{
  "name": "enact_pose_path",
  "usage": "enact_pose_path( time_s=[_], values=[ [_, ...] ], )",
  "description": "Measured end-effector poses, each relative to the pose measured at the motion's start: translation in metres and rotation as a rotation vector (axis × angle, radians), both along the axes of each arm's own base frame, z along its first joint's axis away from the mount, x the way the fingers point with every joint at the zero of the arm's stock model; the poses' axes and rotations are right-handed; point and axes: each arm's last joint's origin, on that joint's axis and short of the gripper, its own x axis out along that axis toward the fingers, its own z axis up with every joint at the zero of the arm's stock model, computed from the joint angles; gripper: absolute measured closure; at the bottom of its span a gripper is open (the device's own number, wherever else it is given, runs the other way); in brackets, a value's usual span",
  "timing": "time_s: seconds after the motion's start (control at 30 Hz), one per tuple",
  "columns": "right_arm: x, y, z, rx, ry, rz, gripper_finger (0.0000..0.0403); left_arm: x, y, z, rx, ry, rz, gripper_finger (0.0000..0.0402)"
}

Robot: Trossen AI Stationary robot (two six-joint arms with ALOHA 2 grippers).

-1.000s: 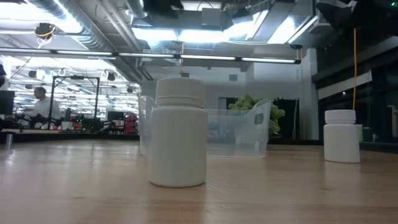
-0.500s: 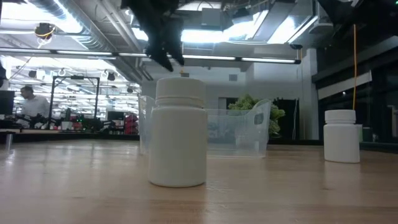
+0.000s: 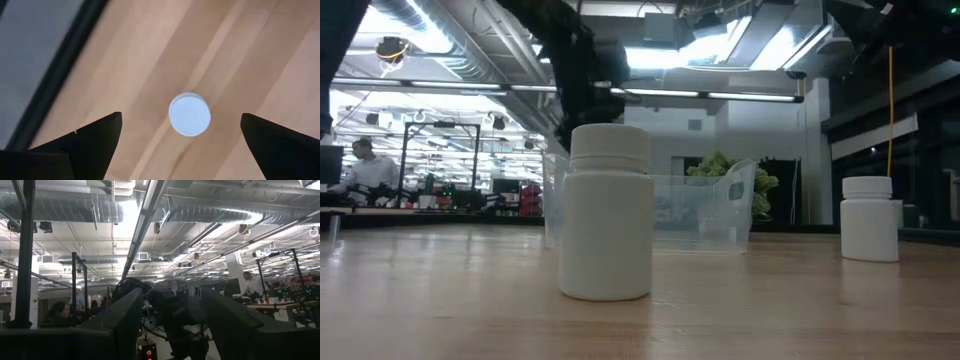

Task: Pick and place pill bottles into a basket
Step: Put the white pill bottle into the transparent bin

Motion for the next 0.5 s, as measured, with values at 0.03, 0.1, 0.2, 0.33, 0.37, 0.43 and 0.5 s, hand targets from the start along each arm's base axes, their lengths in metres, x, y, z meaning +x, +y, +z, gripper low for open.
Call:
enact_pose_path(
  time_s=[0.03, 0.1, 0.2, 0.33, 0.37, 0.43, 0.5],
  values=[
    [0.0, 0.0, 0.0, 0.001, -0.001, 0.001, 0.0192, 0.001, 0.0, -0.003, -0.014, 0.003, -0.004, 0.0002],
    [0.0, 0.0, 0.0, 0.015, -0.005, 0.01, 0.0192, 0.003, 0.001, -0.007, -0.039, 0.002, -0.012, 0.0002],
    [0.0, 0.0, 0.0, 0.021, -0.006, 0.014, 0.0192, 0.004, 0.001, -0.012, -0.05, 0.011, -0.013, 0.0002],
    [0.0, 0.0, 0.0, 0.02, -0.004, 0.013, 0.0192, 0.007, 0.005, -0.021, -0.065, 0.027, -0.01, 0.0001],
    [0.0, 0.0, 0.0, 0.02, -0.003, 0.013, 0.0192, 0.007, 0.005, -0.023, -0.067, 0.03, -0.009, 0.0001],
    [0.0, 0.0, 0.0, 0.02, -0.003, 0.013, 0.0192, 0.008, 0.006, -0.024, -0.063, 0.025, -0.006, 0.0001],
    [0.0, 0.0, 0.0, 0.021, -0.001, 0.013, 0.0192, 0.009, 0.006, -0.025, -0.054, 0.024, -0.001, 0.0001]
  ],
)
